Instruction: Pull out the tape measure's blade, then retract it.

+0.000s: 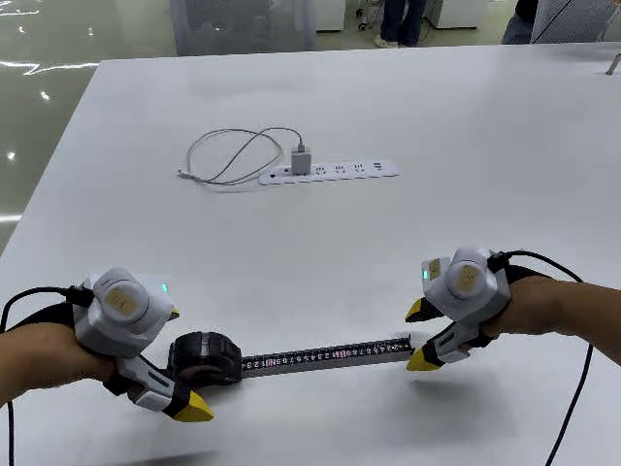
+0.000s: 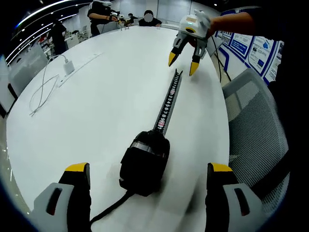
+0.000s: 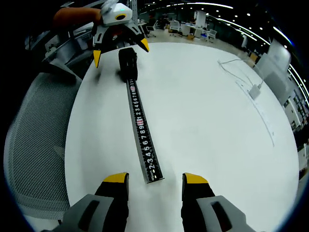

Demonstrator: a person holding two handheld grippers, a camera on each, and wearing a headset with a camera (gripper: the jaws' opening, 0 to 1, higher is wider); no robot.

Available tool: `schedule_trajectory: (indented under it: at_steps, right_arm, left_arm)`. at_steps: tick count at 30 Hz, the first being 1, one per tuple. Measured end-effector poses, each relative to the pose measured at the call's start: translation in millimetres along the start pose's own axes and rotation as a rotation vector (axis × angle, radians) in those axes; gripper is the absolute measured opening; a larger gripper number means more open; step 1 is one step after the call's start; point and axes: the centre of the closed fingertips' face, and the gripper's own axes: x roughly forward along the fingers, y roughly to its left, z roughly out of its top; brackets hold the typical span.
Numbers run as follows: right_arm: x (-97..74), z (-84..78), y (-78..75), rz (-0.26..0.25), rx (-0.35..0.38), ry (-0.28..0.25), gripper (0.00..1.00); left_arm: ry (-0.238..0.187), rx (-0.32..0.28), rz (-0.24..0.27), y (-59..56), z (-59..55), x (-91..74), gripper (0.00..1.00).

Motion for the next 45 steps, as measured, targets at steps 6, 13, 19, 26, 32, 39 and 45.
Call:
schedule_trajectory:
  at_steps: [6, 13, 19, 26, 32, 39, 45]
  right_arm:
    - [-13.8, 6.9, -6.9, -0.077, 0.105, -0.109, 0.51]
    - [-23.3, 0.0, -1.2, -0.112, 0.156, -0.142, 0.60]
    - [-30.7, -6.2, 2.0, -0.173, 0.206, -0.176, 0.68]
    - [-38.9, -16.6, 8.7, -0.224, 0.247, -0.199, 0.80]
    - [-46.7, -27.3, 16.2, -0.239, 0.254, -0.195, 0.87]
    - [-60.7, -38.4, 16.1, -0.270, 0.297, -0.221, 0.90]
    - [-69.9, -42.5, 24.3, -0.282, 0.310, -0.256, 0.96]
  left_arm:
    - [-0.056, -0.115, 0.039, 3.3, 2.1, -6.2, 0.99]
    - [-0.219, -0.238, 0.123, 10.3, 14.5, -19.1, 0.99]
    - [-0.264, -0.298, 0.176, 12.8, 4.5, -29.5, 0.99]
    - [-0.354, -0.385, 0.272, 20.3, -8.7, -49.7, 0.99]
    - [-0.378, -0.396, 0.317, 19.1, -20.2, -63.6, 0.99]
    - [-0.290, -0.319, 0.338, 4.3, -39.6, -62.5, 0.99]
    - [-0.292, -0.297, 0.348, -1.9, -49.0, -68.7, 0.99]
